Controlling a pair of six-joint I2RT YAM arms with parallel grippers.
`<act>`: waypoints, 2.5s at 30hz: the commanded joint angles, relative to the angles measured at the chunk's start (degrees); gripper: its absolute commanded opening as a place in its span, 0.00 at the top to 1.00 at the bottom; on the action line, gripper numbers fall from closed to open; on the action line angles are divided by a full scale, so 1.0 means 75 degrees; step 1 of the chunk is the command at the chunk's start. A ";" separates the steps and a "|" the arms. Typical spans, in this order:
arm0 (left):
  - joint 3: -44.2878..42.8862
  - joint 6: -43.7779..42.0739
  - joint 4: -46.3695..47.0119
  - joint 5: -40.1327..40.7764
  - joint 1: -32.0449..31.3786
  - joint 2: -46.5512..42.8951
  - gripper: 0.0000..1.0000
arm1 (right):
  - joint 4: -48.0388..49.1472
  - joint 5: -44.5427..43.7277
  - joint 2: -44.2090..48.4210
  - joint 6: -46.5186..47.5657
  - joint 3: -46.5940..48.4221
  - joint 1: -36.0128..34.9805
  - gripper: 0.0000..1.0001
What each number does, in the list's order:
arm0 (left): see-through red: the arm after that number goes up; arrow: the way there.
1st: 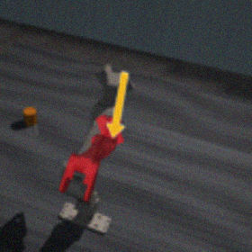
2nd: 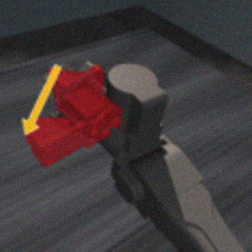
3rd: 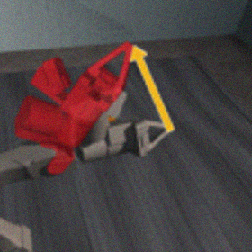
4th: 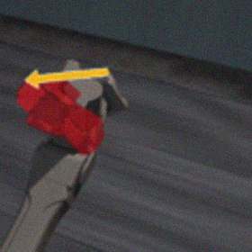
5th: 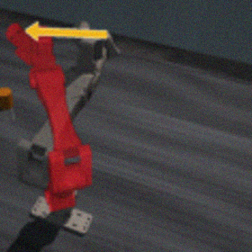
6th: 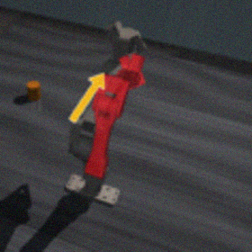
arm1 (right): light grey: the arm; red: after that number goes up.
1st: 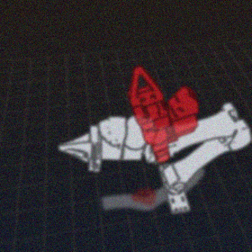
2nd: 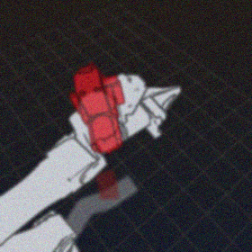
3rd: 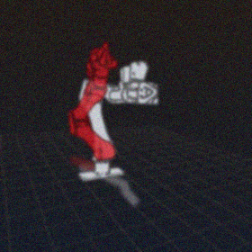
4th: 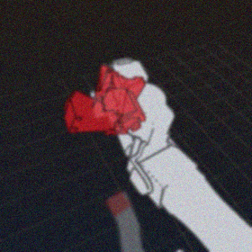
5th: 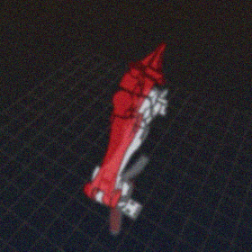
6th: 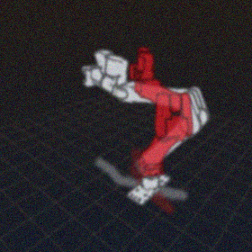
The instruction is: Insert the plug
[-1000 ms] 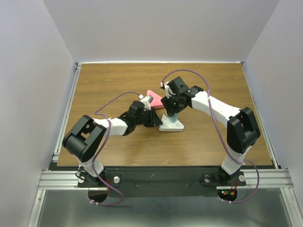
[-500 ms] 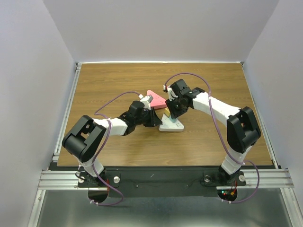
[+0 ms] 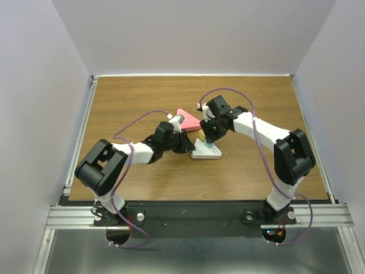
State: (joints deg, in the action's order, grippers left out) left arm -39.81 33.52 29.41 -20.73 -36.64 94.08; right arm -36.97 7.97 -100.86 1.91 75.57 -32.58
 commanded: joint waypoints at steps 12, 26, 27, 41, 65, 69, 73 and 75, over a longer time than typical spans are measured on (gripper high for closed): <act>0.0140 -0.0250 -0.1179 0.0209 -0.0083 0.0147 0.78 | 0.0148 0.0496 -0.0298 -0.0184 -0.1204 -0.0121 1.00; 0.0234 -0.0204 -0.1179 0.0327 -0.0083 -0.0017 0.79 | 0.0160 0.0719 -0.0579 -0.0665 -0.2025 -0.0531 0.99; 0.0257 -0.0203 -0.1179 0.0338 -0.0083 -0.0040 0.79 | 0.0137 0.0789 -0.0626 -0.0688 -0.2072 -0.0543 1.00; 0.0305 -0.0168 -0.1951 0.0865 0.0011 -0.0895 0.51 | -0.0004 0.0883 -0.0720 -0.1204 -0.1898 -0.0578 1.00; -0.0128 -0.0637 -0.3909 0.2494 0.1651 -0.3627 0.18 | 0.0008 0.0613 -0.1307 -0.2060 0.0763 -0.1434 0.68; -0.0702 -0.0742 -0.3909 0.2694 0.1663 -0.3428 0.08 | -0.0004 0.0497 -0.0897 -0.2001 0.0986 -0.1434 0.45; -0.1556 -0.0824 -0.3909 0.2706 0.1663 -0.2972 0.08 | -0.0004 -0.0099 -0.0277 -0.1966 0.1139 -0.1422 0.20; -0.1931 -0.0929 -0.3909 0.2961 0.1651 -0.2761 0.08 | -0.0004 -0.0428 -0.0007 -0.1989 0.1092 -0.1364 0.18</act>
State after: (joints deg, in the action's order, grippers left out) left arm -48.27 28.75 -1.54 -1.52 -24.51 71.42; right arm -36.32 9.58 -107.57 -12.78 82.11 -42.83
